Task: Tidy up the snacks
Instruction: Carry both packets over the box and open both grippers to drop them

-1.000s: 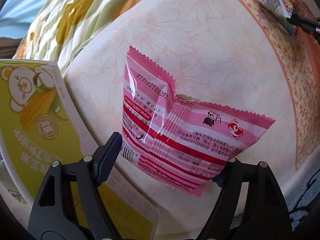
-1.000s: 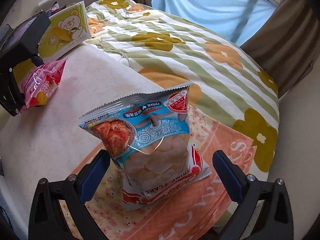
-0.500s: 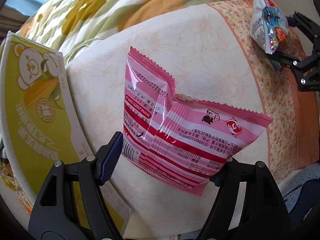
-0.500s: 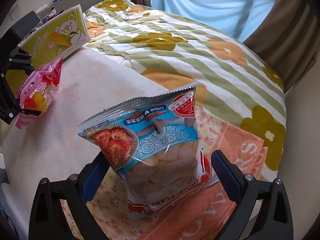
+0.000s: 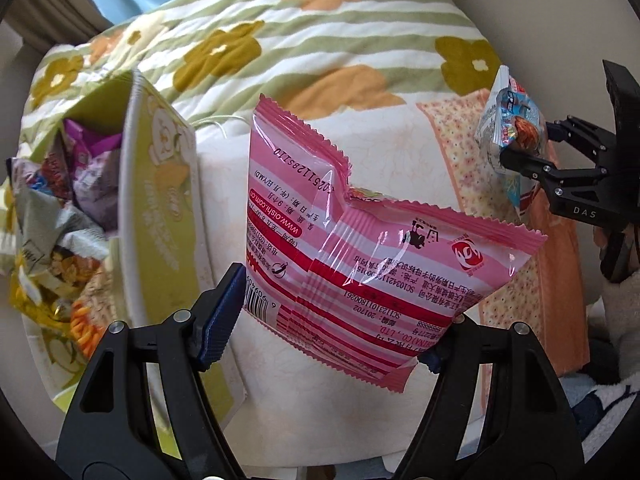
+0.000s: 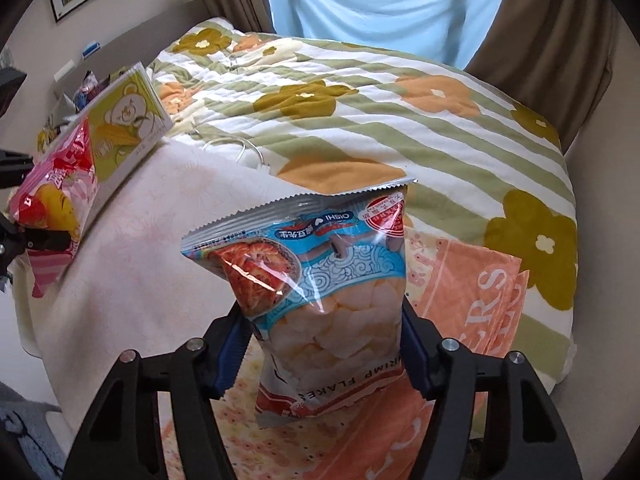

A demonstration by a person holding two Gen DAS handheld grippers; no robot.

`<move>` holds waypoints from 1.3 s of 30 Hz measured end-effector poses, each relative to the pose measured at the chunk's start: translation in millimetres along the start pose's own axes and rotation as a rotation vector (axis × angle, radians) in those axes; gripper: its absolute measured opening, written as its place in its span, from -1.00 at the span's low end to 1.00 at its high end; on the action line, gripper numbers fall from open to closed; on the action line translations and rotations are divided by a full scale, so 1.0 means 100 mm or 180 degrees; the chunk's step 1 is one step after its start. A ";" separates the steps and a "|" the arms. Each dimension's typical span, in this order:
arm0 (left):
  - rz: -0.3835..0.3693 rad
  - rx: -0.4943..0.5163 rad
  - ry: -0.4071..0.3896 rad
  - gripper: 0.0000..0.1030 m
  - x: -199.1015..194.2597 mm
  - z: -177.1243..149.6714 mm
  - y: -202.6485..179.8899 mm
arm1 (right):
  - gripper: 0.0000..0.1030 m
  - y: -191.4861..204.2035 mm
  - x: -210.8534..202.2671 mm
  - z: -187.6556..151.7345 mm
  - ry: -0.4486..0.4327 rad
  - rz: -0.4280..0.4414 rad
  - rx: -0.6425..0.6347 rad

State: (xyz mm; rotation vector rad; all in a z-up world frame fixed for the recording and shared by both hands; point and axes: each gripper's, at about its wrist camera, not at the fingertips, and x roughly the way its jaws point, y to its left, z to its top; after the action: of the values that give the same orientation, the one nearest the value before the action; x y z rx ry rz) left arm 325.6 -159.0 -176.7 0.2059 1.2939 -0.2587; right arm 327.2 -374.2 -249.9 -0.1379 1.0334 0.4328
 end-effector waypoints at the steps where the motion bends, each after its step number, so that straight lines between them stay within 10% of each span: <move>1: 0.0017 -0.0049 -0.0075 0.37 -0.13 -0.02 0.06 | 0.20 0.03 -0.06 0.05 -0.0045 0.0040 0.0038; 13: 0.0177 -0.0528 -0.0604 0.37 -1.16 -0.51 1.31 | 0.20 1.25 -0.89 0.83 -0.0657 0.0277 -0.0191; 26: 0.0031 -0.0420 -0.0496 0.37 -1.08 -1.07 2.95 | 0.20 3.07 -0.93 1.16 -0.0833 0.0168 0.0195; 39: -0.0199 -0.0018 -0.0553 0.96 -0.90 -1.22 2.99 | 0.20 3.79 -0.73 1.17 -0.0653 0.0009 0.0609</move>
State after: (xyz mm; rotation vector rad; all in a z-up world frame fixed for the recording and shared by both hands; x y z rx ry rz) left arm 281.1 168.7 -120.1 0.1350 1.1298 -0.3193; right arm 233.2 -14.3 -93.4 0.0778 0.8675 0.3407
